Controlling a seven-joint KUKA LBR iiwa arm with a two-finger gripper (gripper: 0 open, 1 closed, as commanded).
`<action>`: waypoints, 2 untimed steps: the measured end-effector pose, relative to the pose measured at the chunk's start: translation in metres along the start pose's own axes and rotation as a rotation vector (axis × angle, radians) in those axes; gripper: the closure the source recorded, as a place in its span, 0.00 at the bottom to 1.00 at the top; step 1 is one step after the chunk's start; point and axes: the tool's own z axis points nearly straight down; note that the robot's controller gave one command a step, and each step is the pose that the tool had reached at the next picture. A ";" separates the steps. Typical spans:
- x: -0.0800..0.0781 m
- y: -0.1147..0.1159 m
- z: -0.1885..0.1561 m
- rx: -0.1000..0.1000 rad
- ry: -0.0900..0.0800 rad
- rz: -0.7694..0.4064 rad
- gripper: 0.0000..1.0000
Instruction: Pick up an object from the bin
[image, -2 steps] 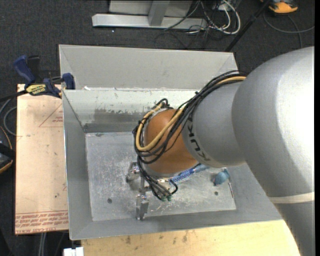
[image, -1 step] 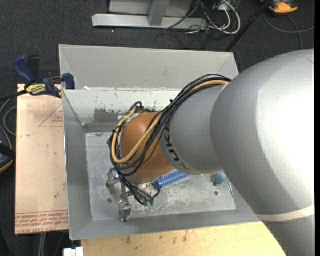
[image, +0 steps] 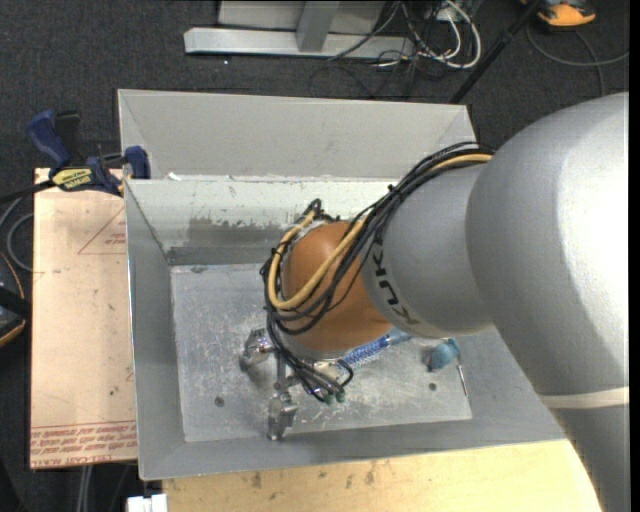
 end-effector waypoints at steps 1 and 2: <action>0.035 -0.066 -0.031 0.008 0.017 0.102 0.00; 0.052 -0.134 -0.035 0.010 0.020 0.218 0.00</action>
Offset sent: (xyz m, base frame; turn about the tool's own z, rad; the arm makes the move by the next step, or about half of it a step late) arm -0.0176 -0.0699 0.0287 0.0936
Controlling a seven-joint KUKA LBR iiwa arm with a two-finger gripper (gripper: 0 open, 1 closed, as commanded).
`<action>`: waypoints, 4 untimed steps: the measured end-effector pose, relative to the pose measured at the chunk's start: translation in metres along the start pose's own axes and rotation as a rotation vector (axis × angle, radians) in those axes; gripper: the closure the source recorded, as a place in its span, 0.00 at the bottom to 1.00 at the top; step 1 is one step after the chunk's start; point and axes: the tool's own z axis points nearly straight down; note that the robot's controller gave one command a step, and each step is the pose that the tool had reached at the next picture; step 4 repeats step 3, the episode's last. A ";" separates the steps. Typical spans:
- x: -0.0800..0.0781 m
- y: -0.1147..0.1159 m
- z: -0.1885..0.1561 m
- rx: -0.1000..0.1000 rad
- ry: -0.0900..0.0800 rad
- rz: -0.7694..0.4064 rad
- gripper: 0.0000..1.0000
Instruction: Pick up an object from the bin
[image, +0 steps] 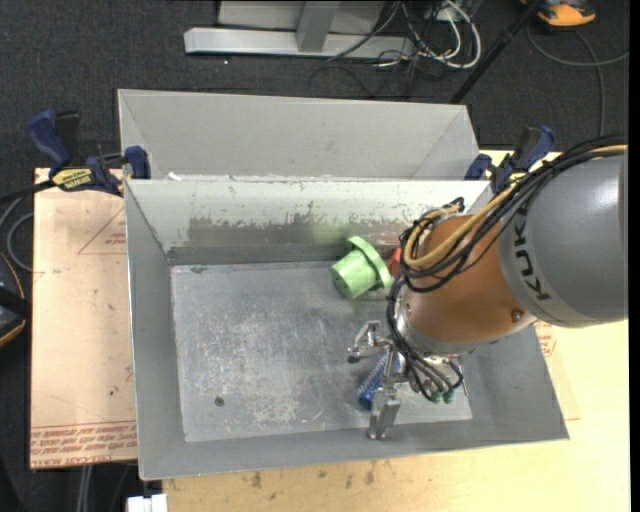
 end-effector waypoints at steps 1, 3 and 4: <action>-0.023 -0.042 0.033 -0.005 -0.003 0.194 0.00; -0.028 -0.075 -0.142 -0.001 -0.008 0.158 1.00; -0.028 -0.075 -0.142 -0.001 -0.008 0.158 1.00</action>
Offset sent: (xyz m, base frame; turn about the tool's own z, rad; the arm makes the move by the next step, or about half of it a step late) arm 0.0233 -0.0418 -0.0341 0.1959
